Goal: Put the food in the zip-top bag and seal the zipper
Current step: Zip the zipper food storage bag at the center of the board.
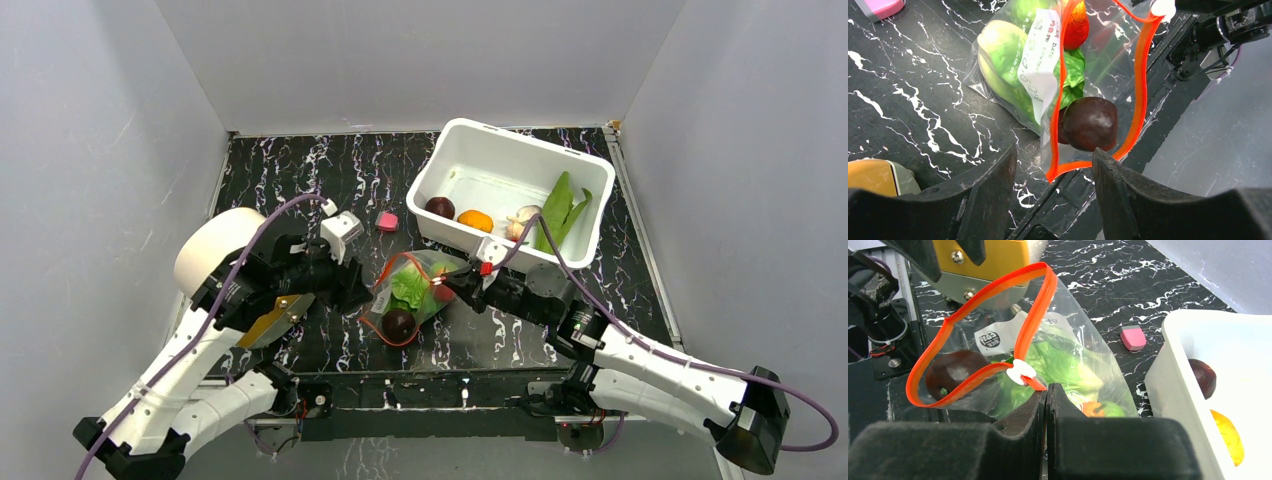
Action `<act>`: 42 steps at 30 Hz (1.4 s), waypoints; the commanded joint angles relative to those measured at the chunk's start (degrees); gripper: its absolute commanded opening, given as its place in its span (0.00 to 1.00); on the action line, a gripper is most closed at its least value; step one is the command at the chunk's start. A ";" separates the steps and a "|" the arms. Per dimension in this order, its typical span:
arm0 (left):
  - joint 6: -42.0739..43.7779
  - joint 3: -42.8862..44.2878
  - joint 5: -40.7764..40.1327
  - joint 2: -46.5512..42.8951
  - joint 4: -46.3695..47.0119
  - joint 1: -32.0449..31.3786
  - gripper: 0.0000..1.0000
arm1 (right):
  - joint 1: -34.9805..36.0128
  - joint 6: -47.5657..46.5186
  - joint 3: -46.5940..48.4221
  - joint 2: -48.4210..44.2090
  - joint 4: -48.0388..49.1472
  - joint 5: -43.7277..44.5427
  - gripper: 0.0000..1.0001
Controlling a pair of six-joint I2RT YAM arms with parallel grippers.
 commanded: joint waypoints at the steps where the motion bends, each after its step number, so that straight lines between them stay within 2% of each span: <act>1: -1.55 -0.78 -1.11 1.50 -0.62 0.22 0.55 | -1.32 4.37 1.77 0.52 6.38 1.18 0.00; 7: -6.75 -3.04 2.28 5.44 3.67 0.21 0.55 | -2.20 6.17 1.71 0.64 7.94 0.84 0.00; 11: -9.29 -3.85 1.61 7.85 4.44 0.18 0.54 | -2.64 6.91 2.09 0.64 7.71 0.87 0.00; 14: -10.63 -3.66 -2.31 9.95 3.79 0.10 0.53 | -3.17 7.59 1.65 0.31 7.85 1.04 0.00; 15: -10.89 -3.42 -2.88 11.27 3.10 0.10 0.48 | -3.60 8.17 1.29 0.05 8.13 1.15 0.00; 16: -11.45 -3.08 -3.51 12.30 2.05 0.14 0.36 | -4.12 8.88 1.01 -0.27 8.64 0.86 0.00; 17: -11.28 -2.71 -3.16 12.89 0.78 0.13 0.15 | -4.56 9.21 0.98 -0.50 8.80 0.26 0.00; 18: -10.62 -1.83 -3.59 12.24 -0.86 0.09 0.00 | -5.11 9.69 1.44 -0.88 8.38 -0.50 0.00; 20: -9.85 6.76 -7.51 11.46 -7.25 0.13 0.00 | -5.33 10.86 6.02 -2.24 3.88 -4.43 0.00; 21: -9.44 17.12 -8.79 12.57 -11.30 0.09 0.00 | -5.33 11.56 8.97 -3.75 0.16 -7.49 0.00; 23: -8.75 29.35 -9.44 18.18 -18.83 0.06 0.00 | -5.33 12.40 11.40 -5.74 -4.44 -9.25 0.00; 24: -8.75 29.79 -8.97 20.68 -21.07 0.13 0.00 | -5.33 12.50 11.40 -5.84 -8.63 -8.11 0.00; 26: -11.53 22.08 -8.56 19.29 -17.69 0.14 0.00 | -5.42 15.03 10.15 -6.26 -11.44 -7.15 0.00; 35: -13.51 28.16 -9.27 21.72 -20.83 0.12 0.00 | -5.53 16.41 11.41 -5.05 -15.27 -7.97 0.00; 38: -12.60 28.84 -9.11 21.47 -20.17 0.06 0.00 | -5.51 13.24 9.99 -7.31 -13.69 -10.59 0.00; 42: -9.00 23.79 -8.54 18.64 -16.21 0.12 0.00 | -5.51 11.49 6.82 -9.02 -10.19 -13.01 0.00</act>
